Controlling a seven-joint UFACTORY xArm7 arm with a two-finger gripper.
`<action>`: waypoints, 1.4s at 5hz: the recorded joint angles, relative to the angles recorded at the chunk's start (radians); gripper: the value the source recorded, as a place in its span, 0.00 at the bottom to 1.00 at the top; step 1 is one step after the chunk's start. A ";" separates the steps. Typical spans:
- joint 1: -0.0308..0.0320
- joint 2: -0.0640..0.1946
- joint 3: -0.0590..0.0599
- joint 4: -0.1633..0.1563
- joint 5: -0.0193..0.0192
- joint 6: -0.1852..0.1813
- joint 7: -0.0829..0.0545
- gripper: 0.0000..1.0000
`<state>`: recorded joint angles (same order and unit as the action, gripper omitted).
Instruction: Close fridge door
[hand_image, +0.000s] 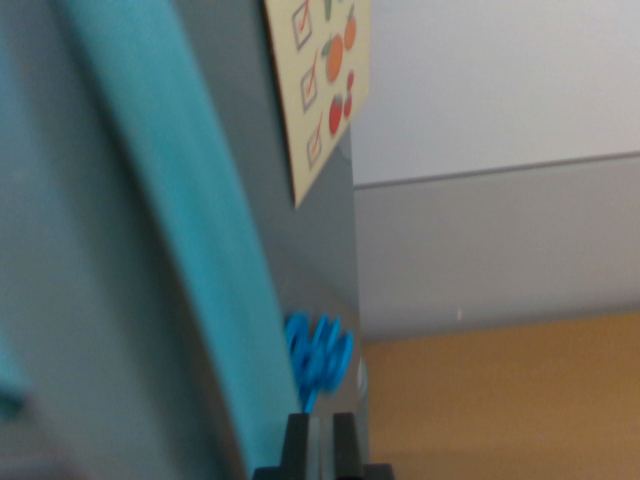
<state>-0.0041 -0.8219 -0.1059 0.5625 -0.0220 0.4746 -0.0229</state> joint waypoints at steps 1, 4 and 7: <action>0.0000 0.000 0.000 0.000 0.0000 0.000 0.000 1.00; 0.0001 0.125 0.019 0.046 0.0000 -0.079 0.000 1.00; 0.0003 0.168 0.062 0.075 0.0000 -0.079 0.000 1.00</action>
<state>-0.0038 -0.6541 -0.0439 0.6372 -0.0220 0.3961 -0.0228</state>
